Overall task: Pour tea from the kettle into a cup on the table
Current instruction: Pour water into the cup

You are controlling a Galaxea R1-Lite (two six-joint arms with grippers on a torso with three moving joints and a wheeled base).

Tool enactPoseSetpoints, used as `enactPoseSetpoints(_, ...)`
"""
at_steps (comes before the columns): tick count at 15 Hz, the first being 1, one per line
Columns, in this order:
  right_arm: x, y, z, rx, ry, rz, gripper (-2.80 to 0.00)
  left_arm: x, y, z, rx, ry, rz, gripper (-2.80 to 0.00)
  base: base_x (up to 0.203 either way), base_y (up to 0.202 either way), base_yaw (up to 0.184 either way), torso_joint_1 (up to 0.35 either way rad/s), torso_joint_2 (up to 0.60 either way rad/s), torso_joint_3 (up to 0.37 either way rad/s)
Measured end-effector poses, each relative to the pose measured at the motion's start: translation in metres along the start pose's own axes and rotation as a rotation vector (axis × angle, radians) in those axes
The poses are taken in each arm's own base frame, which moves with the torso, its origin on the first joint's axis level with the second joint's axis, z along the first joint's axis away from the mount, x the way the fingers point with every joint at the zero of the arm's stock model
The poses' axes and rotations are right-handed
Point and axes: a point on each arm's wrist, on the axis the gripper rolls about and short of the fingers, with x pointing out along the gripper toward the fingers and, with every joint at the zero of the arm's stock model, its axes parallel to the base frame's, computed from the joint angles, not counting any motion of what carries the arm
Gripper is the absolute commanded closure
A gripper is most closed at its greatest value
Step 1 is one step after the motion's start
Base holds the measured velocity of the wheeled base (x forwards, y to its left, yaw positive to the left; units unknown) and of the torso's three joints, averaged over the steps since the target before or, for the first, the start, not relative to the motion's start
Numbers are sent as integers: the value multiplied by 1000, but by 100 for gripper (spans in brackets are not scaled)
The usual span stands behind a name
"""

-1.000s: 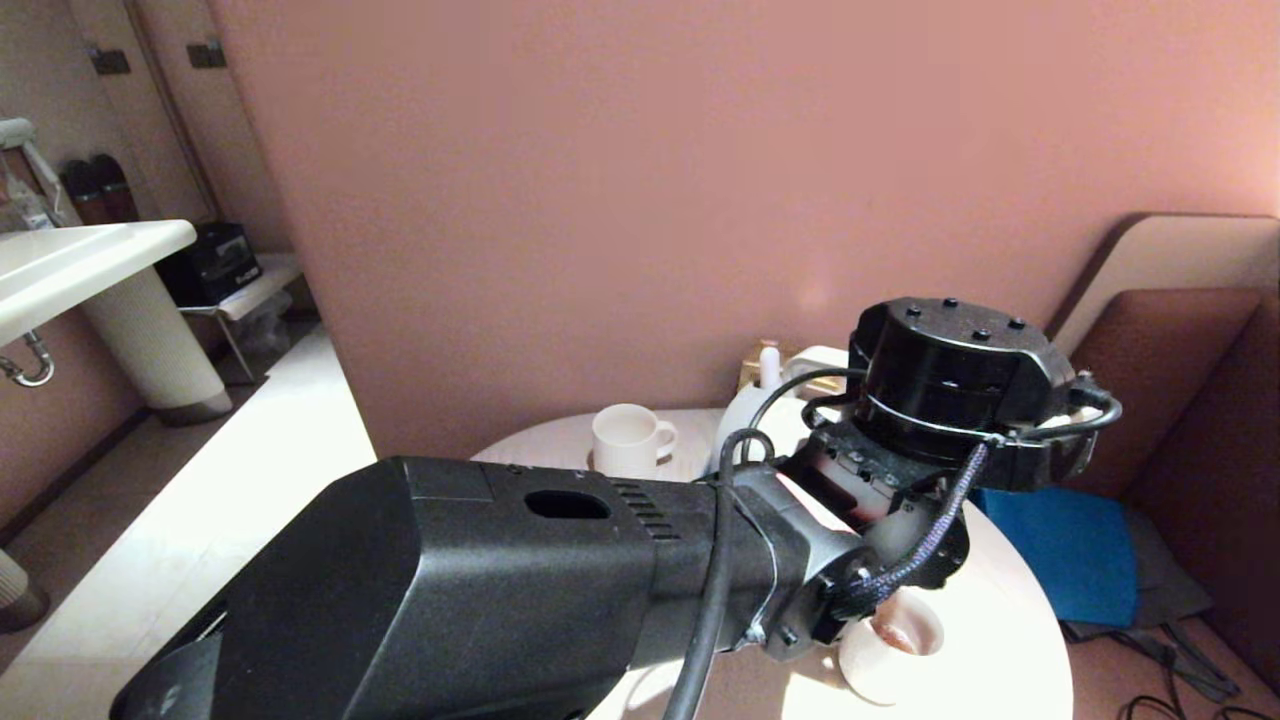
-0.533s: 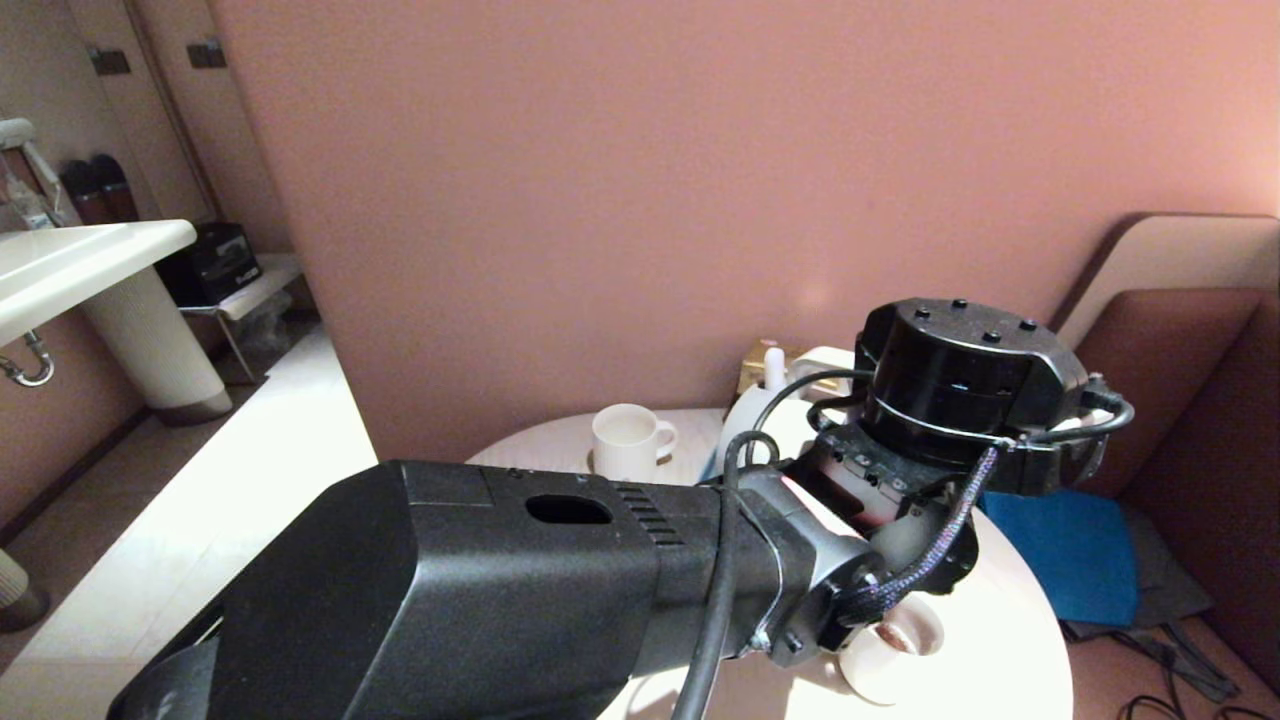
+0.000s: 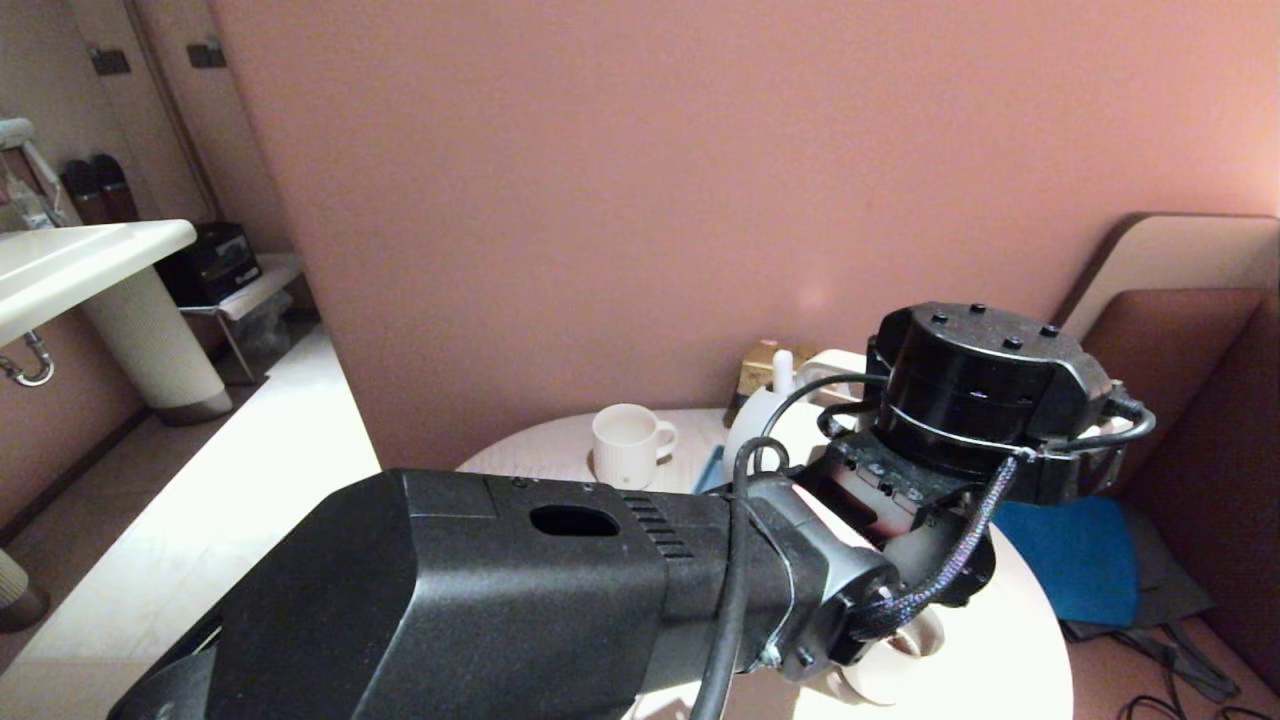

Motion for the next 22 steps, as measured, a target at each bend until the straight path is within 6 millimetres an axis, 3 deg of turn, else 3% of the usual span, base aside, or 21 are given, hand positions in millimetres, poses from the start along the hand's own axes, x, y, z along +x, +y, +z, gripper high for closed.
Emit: enactPoseSetpoints(22, 0, 0, 0, 0, 0, 0, 0, 0, -10, -2, -1, 16, 9, 0, 0, 0, 0, 0, 0, 0)
